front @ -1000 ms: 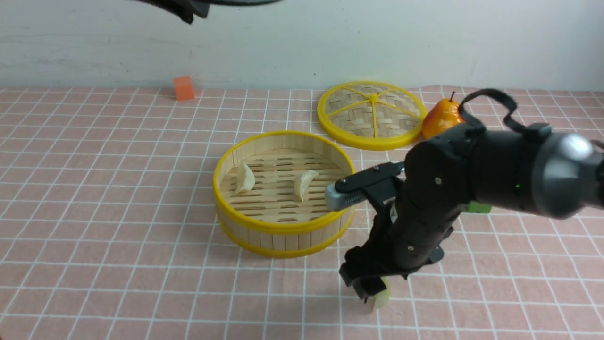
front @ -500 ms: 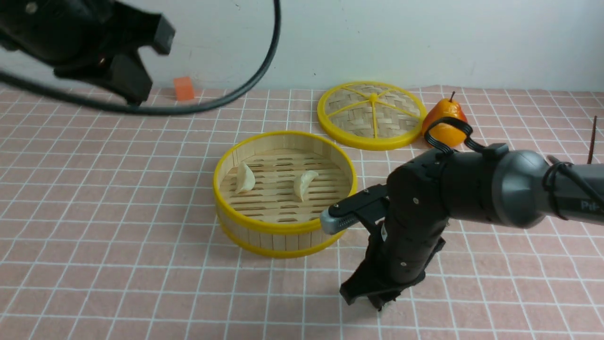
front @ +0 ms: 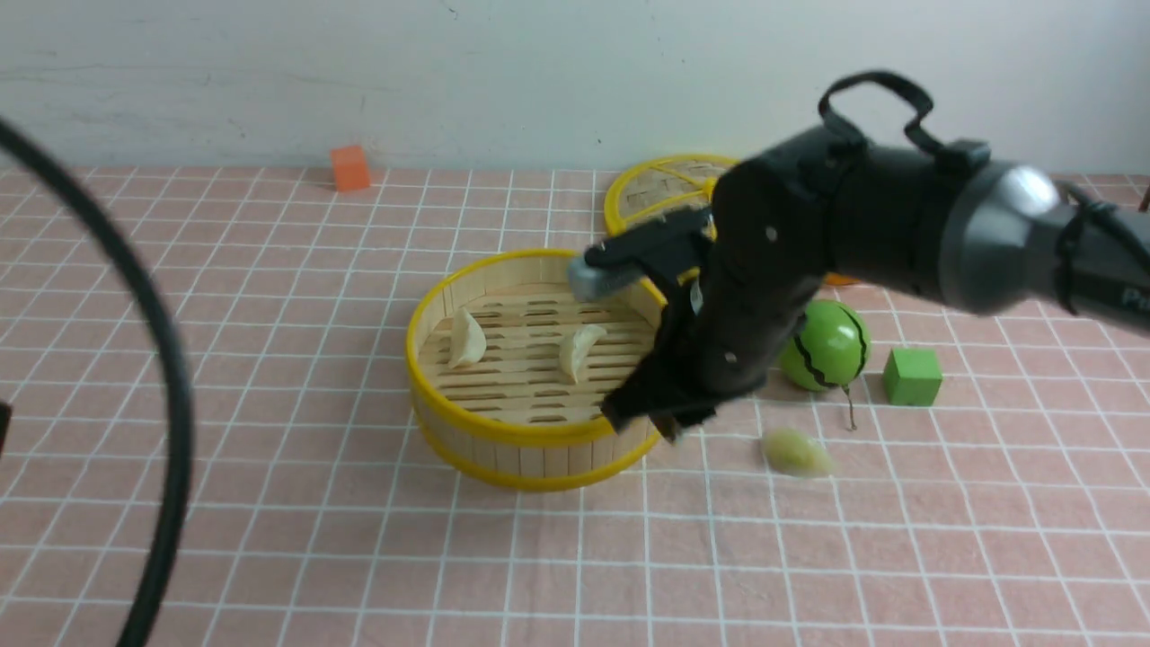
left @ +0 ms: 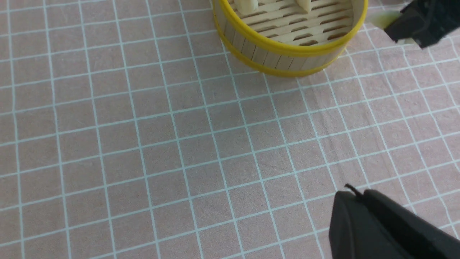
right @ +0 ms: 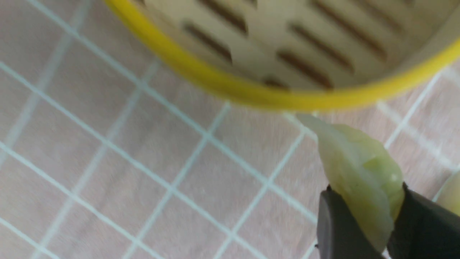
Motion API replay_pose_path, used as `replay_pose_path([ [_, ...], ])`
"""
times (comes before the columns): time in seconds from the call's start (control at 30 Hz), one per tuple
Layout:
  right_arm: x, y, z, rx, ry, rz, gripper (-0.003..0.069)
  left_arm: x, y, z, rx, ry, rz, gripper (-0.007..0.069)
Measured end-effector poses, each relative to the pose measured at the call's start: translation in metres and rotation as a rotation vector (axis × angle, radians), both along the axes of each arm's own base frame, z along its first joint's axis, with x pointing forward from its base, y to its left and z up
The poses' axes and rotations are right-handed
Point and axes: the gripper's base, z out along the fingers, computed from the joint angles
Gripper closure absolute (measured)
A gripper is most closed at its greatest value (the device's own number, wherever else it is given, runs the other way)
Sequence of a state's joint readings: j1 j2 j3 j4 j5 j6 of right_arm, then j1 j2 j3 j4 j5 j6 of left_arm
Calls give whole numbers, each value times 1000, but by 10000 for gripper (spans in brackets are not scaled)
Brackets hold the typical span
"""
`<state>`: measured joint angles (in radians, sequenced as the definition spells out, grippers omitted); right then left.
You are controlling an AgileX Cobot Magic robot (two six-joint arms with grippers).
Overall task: Put the dumplings into the steamer on the table with the pink tablecloth.
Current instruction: 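Place the dumpling in the bamboo steamer basket with the right gripper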
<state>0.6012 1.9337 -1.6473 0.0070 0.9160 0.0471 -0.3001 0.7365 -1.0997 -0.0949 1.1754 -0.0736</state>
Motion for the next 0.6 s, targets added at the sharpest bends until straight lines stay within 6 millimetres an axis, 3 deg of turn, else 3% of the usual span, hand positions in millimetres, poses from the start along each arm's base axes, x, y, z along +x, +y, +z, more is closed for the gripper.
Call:
replay_pose_path([
  [0.03, 1, 1, 1, 4, -5, 3, 472, -3, 1, 0, -2, -9, 0, 607],
  [0.07, 9, 10, 16, 44, -48, 11, 472, -8, 3, -6, -7, -28, 3, 606],
  [0.13, 14, 16, 19, 61, -64, 15, 472, -11, 4, -9, -9, -39, 5, 606],
  [0.2, 25, 31, 11, 81, -56, 22, 472, -12, 5, -17, -6, -48, 10, 604],
  [0.37, 41, 63, -33, 68, -4, 50, 473, -8, 5, -24, 4, -50, 17, 603],
  [0.6, 56, 81, -66, 59, 32, 34, 473, -7, 5, -24, 4, -60, 19, 596],
])
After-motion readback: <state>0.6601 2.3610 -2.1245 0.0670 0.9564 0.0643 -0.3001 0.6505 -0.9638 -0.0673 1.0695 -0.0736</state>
